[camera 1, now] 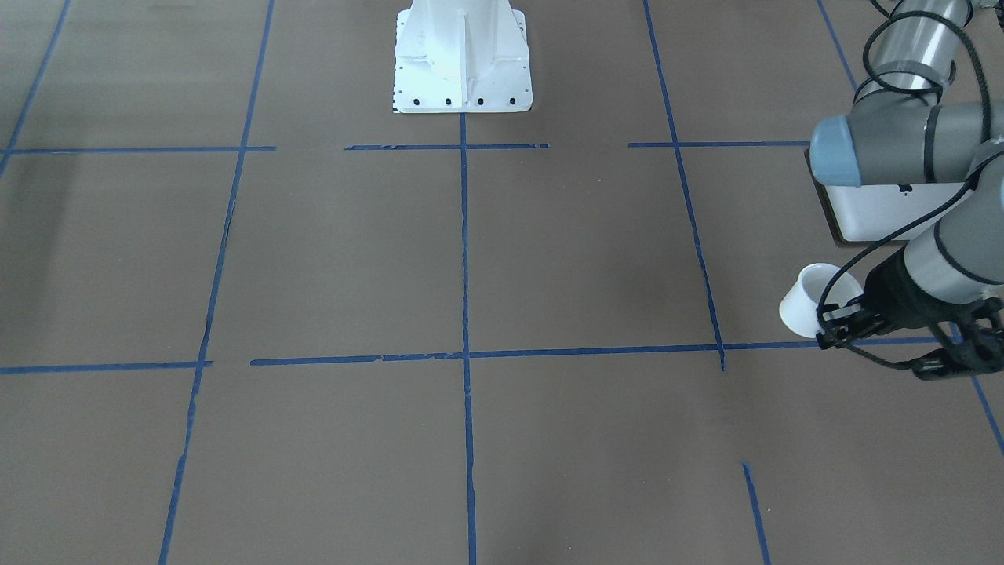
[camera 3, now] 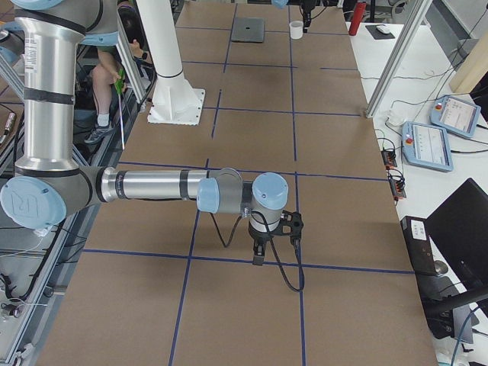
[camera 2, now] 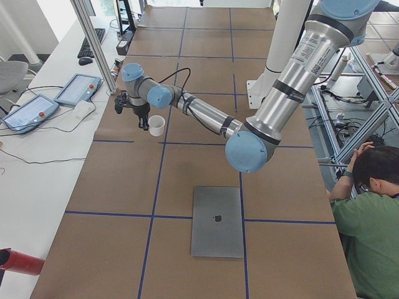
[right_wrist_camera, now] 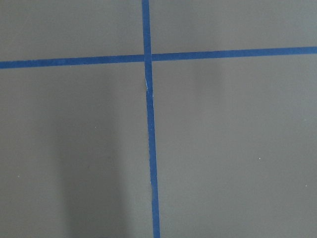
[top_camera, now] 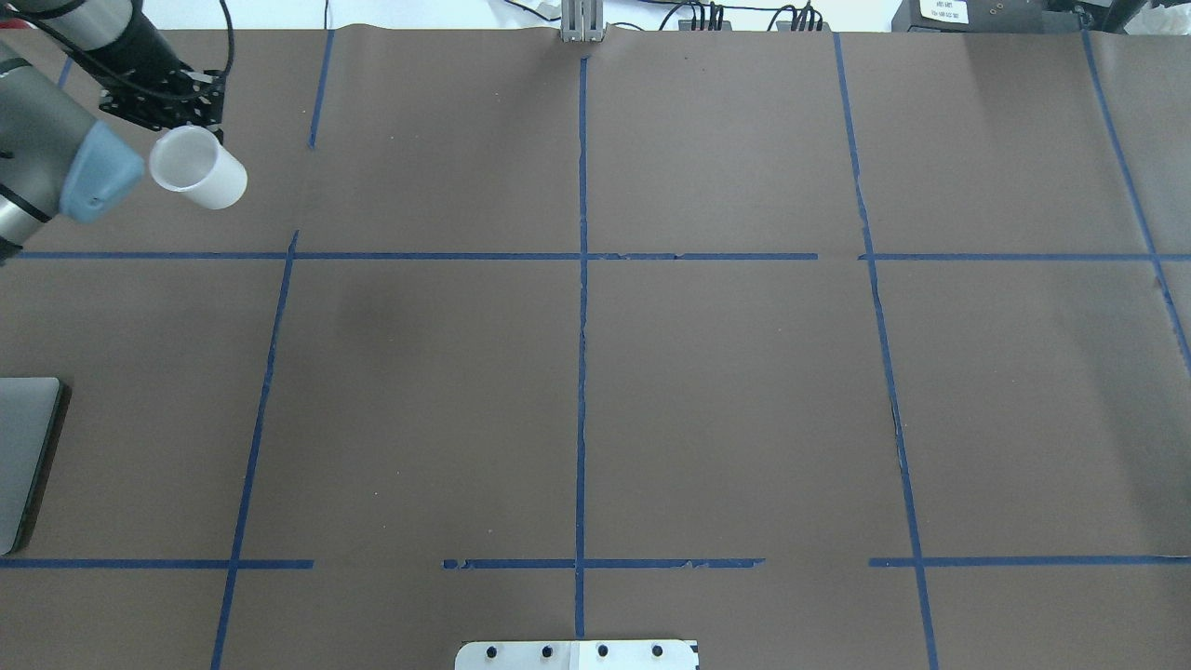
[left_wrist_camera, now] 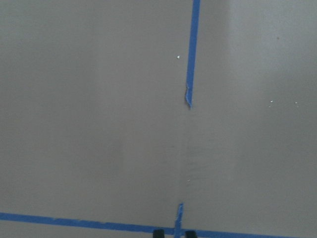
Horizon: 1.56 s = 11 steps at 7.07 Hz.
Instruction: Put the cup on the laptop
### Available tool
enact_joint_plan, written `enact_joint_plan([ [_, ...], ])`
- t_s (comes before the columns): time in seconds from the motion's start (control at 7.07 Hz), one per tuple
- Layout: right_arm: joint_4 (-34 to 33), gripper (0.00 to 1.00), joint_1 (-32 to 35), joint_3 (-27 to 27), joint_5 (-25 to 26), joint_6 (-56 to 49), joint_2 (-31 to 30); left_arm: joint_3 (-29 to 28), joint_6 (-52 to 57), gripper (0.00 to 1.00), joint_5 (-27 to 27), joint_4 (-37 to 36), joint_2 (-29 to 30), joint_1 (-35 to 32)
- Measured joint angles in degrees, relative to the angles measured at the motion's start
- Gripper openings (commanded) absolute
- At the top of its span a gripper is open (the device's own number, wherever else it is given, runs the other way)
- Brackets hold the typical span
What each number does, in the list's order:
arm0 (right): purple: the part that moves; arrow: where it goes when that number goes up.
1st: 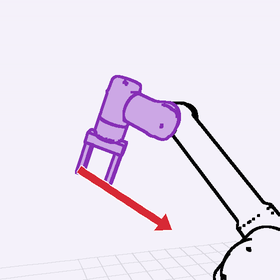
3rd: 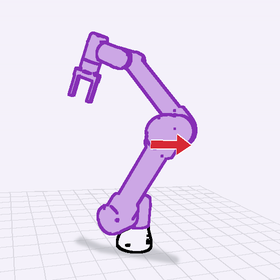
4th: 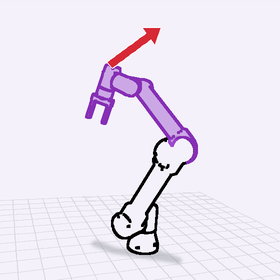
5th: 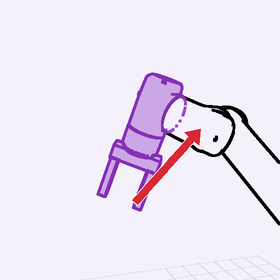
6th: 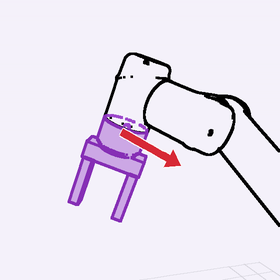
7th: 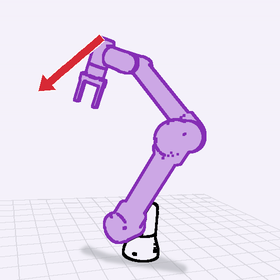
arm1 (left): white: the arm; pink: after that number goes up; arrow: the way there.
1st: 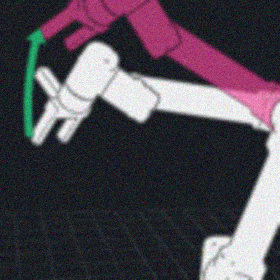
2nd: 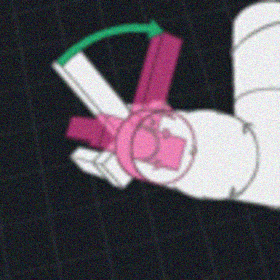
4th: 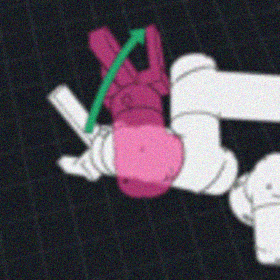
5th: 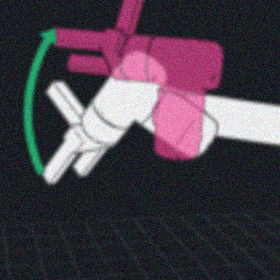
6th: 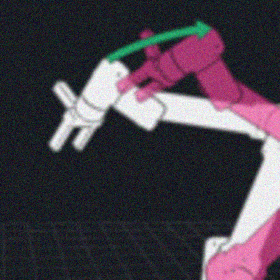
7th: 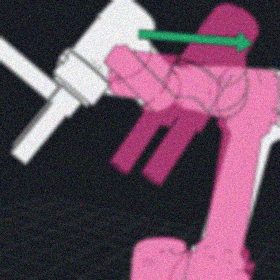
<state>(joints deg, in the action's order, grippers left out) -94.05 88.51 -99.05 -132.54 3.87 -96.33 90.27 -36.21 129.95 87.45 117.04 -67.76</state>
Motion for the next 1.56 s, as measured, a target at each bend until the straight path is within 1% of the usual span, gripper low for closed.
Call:
enact_joint_plan([
  [0.14, 0.0, 1.00, 0.0, 0.0, 0.0, 0.0, 0.0, 5.2, 2.8, 0.00, -0.1, -3.0, -4.8, -1.4],
  [0.28, 0.0, 1.00, 0.0, 0.0, 0.0, 0.0, 0.0, 10.2, 3.9, 0.00, -0.1, -4.2, -10.5, -2.0],
  [0.42, 0.0, 1.00, 0.0, 0.0, 0.0, 0.0, 0.0, 13.7, 4.6, 0.00, 0.0, -4.4, -15.8, -2.3],
  [0.57, 0.0, 1.00, 0.0, 0.0, 0.0, 0.0, 0.0, 15.3, 6.1, 0.00, 0.2, -3.7, -21.0, -2.4],
  [0.71, 0.0, 1.00, 0.0, 0.0, 0.0, 0.0, 0.0, 15.8, 7.9, 0.00, 0.3, -0.9, -26.2, -2.4],
  [0.99, 0.0, 1.00, 0.0, 0.0, 0.0, 0.0, 0.0, 14.5, 8.5, 0.00, 0.4, 9.4, -35.1, -2.4],
  [1.13, 0.0, 1.00, 0.0, 0.1, 0.0, 0.0, 0.0, 12.2, 8.1, 0.00, 0.3, 15.3, -38.1, -2.4],
  [1.27, 0.0, 1.00, 0.0, 0.1, 0.0, 0.0, 0.0, 8.7, 7.1, 0.00, 0.3, 21.7, -40.1, -2.3],
  [1.56, 0.0, 1.00, 0.0, 0.0, 0.0, 0.0, 0.0, 0.9, 4.8, 0.00, 0.2, 34.1, -42.0, -2.2],
])
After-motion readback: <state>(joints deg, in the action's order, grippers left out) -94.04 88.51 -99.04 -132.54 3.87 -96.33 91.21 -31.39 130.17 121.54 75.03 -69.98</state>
